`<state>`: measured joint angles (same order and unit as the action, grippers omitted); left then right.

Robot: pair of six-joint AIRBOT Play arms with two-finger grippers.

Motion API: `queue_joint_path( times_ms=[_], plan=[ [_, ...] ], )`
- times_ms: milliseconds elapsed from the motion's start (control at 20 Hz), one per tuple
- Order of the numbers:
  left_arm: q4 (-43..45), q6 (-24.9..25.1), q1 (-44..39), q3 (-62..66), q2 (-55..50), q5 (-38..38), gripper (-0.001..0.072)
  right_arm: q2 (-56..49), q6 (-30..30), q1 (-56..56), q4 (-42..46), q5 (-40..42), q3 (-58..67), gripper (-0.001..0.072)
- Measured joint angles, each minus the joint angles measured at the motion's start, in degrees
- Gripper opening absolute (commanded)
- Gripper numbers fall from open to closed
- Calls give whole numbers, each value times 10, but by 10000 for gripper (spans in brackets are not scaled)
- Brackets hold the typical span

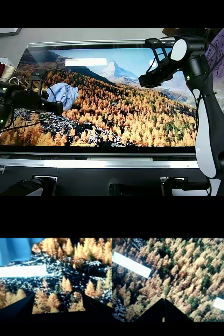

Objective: Fold the clothes and pants, and hang the long-sleeved shirts on hangers.

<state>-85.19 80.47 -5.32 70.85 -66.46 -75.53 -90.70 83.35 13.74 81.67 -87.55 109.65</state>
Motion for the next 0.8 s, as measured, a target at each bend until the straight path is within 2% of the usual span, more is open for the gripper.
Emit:
queue_joint_path(
  times_ms=[450,650,800],
  plan=[
    [43,-35,8,0,0,22,720,0,0,0,0,7,0,32],
    [40,-71,72,0,-16,69,720,0,0,0,0,4,0,33],
    [8,-76,131,0,-60,125,720,0,0,0,0,-5,0,33]
  ],
)
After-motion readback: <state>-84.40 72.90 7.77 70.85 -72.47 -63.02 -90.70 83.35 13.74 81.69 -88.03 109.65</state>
